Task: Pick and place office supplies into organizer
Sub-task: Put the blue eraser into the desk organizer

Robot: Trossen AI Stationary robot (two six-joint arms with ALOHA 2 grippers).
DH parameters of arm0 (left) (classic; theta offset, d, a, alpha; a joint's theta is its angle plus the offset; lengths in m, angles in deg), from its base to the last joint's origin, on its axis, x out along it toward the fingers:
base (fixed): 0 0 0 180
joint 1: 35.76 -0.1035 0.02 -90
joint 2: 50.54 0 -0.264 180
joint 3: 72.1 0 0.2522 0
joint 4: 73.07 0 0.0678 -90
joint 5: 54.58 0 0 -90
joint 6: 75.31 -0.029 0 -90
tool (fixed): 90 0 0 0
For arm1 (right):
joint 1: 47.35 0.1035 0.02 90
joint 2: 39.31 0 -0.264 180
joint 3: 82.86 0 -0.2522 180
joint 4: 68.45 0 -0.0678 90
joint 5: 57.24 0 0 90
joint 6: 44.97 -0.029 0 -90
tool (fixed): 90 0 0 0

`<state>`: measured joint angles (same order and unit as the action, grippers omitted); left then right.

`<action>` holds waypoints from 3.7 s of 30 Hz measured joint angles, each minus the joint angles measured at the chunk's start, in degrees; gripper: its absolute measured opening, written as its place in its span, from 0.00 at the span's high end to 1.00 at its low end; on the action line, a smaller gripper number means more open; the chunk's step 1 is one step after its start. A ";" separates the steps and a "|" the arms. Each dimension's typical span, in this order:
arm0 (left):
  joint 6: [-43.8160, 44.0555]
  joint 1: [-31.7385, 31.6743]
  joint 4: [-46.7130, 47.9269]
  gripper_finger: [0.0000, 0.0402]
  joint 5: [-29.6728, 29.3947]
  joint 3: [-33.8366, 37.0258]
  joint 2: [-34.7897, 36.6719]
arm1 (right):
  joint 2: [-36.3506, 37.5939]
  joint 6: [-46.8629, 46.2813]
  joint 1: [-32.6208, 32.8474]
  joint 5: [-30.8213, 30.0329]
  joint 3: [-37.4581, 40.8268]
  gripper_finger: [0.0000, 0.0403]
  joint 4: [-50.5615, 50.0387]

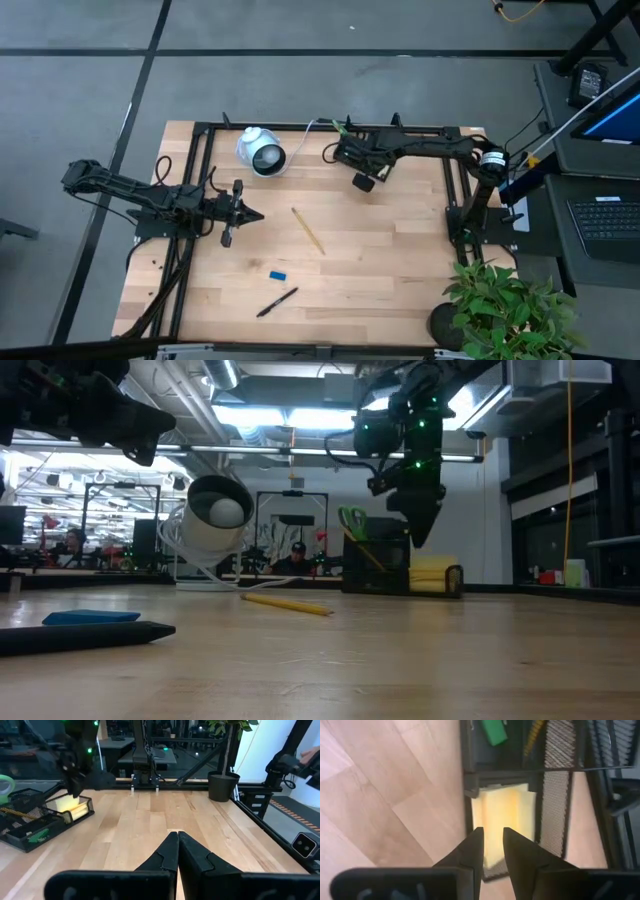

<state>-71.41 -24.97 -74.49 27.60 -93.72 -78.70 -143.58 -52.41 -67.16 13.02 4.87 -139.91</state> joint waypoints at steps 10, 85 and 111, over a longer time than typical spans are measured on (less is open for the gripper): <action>-0.71 0.00 0.02 1.00 0.00 0.00 0.00 | 0.00 -2.99 2.70 -5.78 -12.36 0.98 -11.52; 9.46 15.99 35.82 0.55 3.38 -35.83 -57.90 | 17.29 1.96 23.39 7.89 39.47 0.99 90.14; 19.91 19.87 28.76 0.53 0.78 -37.07 -68.70 | 17.29 1.63 32.54 7.87 39.47 0.99 90.89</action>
<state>-51.50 -5.10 -45.73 28.38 -130.79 -147.40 -126.29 -50.78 -34.62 20.88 44.33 -49.02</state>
